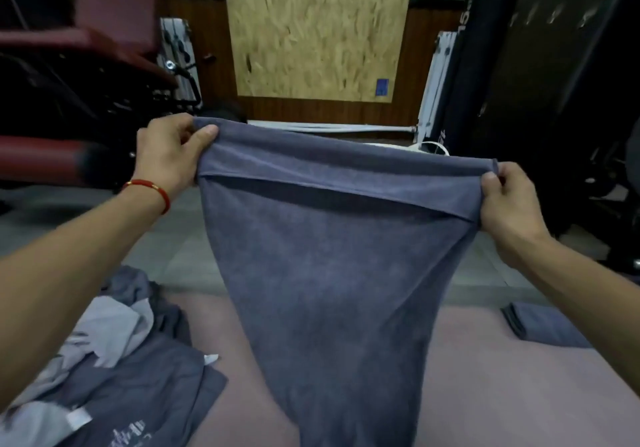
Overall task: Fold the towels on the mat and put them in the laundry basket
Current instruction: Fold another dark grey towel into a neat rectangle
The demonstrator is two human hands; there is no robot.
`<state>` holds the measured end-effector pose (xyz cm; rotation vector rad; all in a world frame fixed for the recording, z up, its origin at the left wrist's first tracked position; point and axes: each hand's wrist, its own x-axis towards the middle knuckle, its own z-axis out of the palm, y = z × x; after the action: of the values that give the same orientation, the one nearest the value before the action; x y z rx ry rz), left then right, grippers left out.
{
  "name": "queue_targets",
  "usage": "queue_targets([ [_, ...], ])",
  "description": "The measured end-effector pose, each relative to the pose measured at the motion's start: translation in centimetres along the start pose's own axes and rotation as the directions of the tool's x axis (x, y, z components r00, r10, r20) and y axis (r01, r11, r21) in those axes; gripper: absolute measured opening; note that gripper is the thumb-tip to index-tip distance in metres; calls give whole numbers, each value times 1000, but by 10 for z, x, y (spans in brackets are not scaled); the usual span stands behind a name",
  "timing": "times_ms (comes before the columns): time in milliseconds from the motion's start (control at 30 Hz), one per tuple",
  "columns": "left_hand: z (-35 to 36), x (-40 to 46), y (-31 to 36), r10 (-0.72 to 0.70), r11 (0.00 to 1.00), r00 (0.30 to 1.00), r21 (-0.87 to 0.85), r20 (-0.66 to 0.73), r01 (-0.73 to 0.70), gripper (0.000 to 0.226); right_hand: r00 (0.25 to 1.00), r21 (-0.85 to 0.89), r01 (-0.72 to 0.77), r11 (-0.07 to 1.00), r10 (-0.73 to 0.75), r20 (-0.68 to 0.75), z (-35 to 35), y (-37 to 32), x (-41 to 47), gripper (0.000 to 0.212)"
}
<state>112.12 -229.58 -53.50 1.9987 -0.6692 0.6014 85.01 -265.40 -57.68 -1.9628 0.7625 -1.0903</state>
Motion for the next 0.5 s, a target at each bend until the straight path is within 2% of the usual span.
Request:
queue_targets([
  [167,-58,34,22,87,993,995,87,-44,-83,25,978,358,-118,926,47,203,0,-54,-1,23],
  [267,-57,38,31,92,986,994,134,62,-100,26,954,451,-233,862,113,278,-6,-51,-11,27],
  [400,8,22,13,40,988,950,127,309,-83,24,884,396,-429,812,287,369,-15,22,-56,28],
  [500,92,-20,-1,11,991,875,110,483,-74,19,846,304,-522,797,440,300,-28,97,-110,27],
])
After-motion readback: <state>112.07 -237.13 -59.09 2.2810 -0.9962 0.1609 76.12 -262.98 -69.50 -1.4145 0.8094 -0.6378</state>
